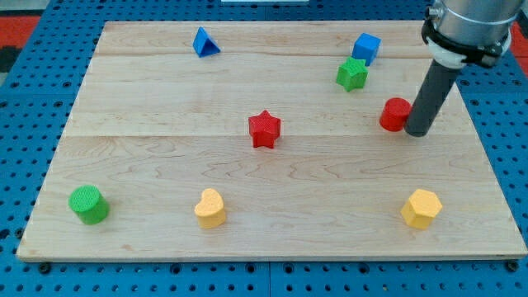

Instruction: Place the red star on top of the blue cube

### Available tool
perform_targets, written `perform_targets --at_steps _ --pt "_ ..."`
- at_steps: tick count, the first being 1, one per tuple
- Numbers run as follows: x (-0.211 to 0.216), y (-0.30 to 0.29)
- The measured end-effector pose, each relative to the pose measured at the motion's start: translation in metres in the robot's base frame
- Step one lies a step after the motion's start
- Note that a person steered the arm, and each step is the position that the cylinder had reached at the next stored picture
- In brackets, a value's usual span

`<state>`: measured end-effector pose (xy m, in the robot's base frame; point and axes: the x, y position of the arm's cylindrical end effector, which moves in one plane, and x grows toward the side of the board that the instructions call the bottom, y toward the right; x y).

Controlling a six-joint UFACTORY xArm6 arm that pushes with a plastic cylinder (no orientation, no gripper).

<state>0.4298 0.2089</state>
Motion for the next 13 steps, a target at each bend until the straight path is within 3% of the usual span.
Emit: perform_targets --at_steps 1,3,5,6,7,8,9,13 --pt "0.028 0.003" --pt "0.032 0.000" --pt "0.029 -0.050" --pt "-0.010 -0.119" --pt "-0.056 -0.144" --pt "-0.055 -0.119" --pt "-0.061 -0.148" --pt "-0.071 -0.146"
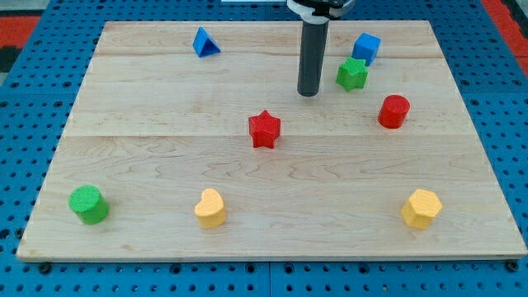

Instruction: Place the red star on top of the blue cube

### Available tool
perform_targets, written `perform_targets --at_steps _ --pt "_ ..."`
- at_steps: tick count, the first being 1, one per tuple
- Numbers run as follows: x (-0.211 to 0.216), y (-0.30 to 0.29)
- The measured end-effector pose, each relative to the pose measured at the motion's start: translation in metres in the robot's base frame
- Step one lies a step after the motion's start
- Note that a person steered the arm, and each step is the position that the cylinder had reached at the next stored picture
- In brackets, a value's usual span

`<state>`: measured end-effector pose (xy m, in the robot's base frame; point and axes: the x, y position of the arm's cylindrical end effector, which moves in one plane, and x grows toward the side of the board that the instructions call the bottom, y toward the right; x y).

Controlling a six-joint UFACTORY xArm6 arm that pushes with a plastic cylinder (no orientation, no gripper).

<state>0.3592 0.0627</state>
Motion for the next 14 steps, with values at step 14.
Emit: perform_targets --at_steps 14 --pt "0.021 0.087"
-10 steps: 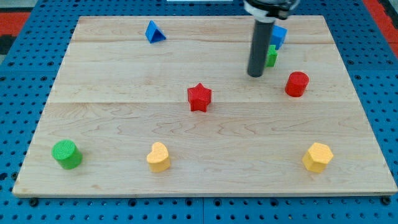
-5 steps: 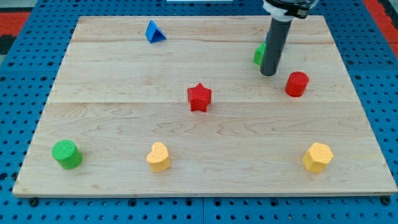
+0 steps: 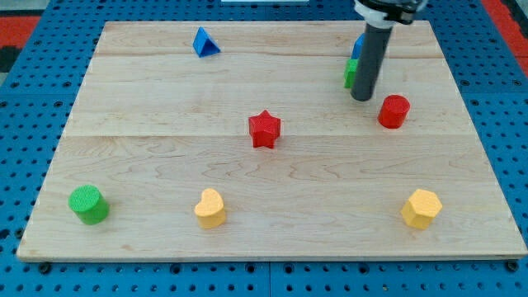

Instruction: Place the red star on top of the blue cube

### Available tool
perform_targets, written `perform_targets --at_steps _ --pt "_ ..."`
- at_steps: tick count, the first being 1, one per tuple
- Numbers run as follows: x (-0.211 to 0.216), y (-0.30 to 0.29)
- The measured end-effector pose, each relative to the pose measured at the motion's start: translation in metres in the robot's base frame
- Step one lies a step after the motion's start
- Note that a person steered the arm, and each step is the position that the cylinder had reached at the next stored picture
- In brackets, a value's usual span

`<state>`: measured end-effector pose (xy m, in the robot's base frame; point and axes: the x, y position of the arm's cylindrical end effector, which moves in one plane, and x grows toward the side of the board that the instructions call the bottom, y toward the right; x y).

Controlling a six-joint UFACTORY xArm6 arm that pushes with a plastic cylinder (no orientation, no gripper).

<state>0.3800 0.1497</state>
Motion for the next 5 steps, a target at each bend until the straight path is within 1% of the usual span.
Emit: perform_targets --at_steps 1,2,3,4,5 --pt "0.014 -0.014" --pt "0.033 -0.049" --pt "0.063 -0.072" --pt "0.078 -0.082" --pt "0.106 -0.092"
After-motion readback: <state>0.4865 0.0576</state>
